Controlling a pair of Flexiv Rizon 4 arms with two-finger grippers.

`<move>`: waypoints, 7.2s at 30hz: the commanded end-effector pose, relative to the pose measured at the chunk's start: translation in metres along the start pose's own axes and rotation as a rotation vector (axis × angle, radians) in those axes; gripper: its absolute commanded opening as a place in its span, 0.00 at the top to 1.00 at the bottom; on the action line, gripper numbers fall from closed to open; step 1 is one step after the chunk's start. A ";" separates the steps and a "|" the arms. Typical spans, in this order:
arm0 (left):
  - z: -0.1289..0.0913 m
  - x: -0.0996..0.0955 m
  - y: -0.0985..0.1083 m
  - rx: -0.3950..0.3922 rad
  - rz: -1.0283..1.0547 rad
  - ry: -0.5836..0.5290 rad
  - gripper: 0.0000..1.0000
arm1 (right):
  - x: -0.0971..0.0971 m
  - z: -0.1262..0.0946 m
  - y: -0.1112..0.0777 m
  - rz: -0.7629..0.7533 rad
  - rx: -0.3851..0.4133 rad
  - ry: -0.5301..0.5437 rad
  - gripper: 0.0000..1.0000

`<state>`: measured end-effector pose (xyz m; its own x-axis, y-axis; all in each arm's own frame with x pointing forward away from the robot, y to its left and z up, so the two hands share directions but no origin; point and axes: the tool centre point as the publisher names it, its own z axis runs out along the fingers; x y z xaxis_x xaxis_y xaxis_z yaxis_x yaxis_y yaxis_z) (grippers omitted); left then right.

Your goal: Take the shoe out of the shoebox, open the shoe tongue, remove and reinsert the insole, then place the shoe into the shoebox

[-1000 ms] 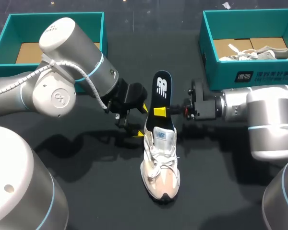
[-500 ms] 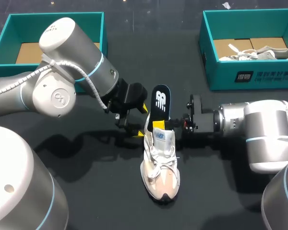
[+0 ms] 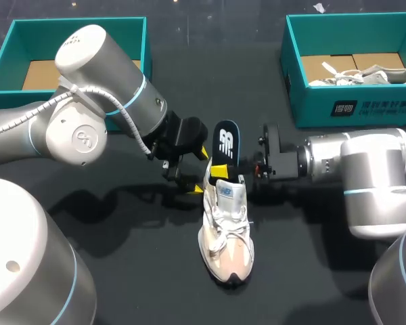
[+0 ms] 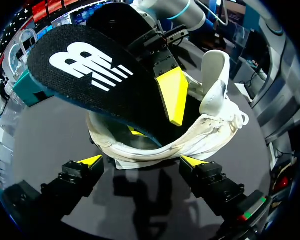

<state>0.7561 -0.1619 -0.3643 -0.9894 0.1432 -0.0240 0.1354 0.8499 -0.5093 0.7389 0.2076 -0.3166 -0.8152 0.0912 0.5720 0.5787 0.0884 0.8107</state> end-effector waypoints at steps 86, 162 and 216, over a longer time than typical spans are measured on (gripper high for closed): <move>0.001 0.000 0.000 0.001 0.000 -0.001 0.00 | -0.004 -0.009 -0.019 0.187 0.084 -0.006 0.77; -0.095 -0.025 0.007 0.092 0.208 0.002 0.00 | -0.005 -0.056 0.000 0.240 0.216 -0.177 0.54; -0.285 -0.024 0.114 -0.079 0.221 0.002 0.00 | 0.028 -0.145 0.063 0.622 0.744 -0.855 1.00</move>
<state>0.8115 0.0700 -0.1856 -0.9362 0.3270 -0.1288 0.3501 0.8354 -0.4236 0.7512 0.0619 -0.2434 -0.2860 0.7870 0.5466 0.9544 0.2851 0.0889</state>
